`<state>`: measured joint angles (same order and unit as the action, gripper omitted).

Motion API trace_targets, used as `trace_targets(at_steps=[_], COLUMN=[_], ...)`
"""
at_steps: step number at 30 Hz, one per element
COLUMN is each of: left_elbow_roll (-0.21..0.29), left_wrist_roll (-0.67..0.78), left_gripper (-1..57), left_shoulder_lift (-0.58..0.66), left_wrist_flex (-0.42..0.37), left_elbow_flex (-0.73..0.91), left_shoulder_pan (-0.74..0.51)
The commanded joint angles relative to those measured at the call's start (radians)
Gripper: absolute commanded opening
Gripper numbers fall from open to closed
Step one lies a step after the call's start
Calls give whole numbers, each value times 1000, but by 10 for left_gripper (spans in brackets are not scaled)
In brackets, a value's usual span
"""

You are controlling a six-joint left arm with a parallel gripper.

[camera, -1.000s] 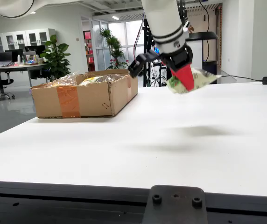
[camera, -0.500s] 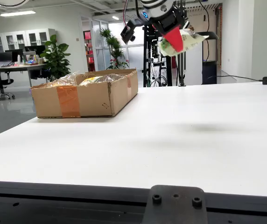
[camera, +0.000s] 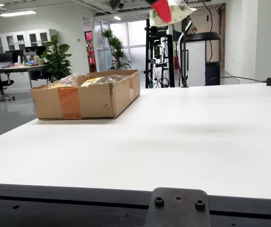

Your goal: Grasp a snack and put it in the bin.

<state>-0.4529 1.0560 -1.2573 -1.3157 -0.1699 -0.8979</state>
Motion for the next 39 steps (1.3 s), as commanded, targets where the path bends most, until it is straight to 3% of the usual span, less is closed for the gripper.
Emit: trace_targets(at_steps=[1, 21, 29, 39], left_elbow_roll=[-1, -34, -46, -48], left_wrist_roll=[-46, -118, -119, -91], left_gripper=[138, 132, 130, 128], left_shoulder_lift=[104, 571, 608, 546], left_wrist_flex=[1, 11, 36, 97], left_elbow_flex=[120, 820, 943, 996], left_shoulder_pan=[16, 167, 243, 304])
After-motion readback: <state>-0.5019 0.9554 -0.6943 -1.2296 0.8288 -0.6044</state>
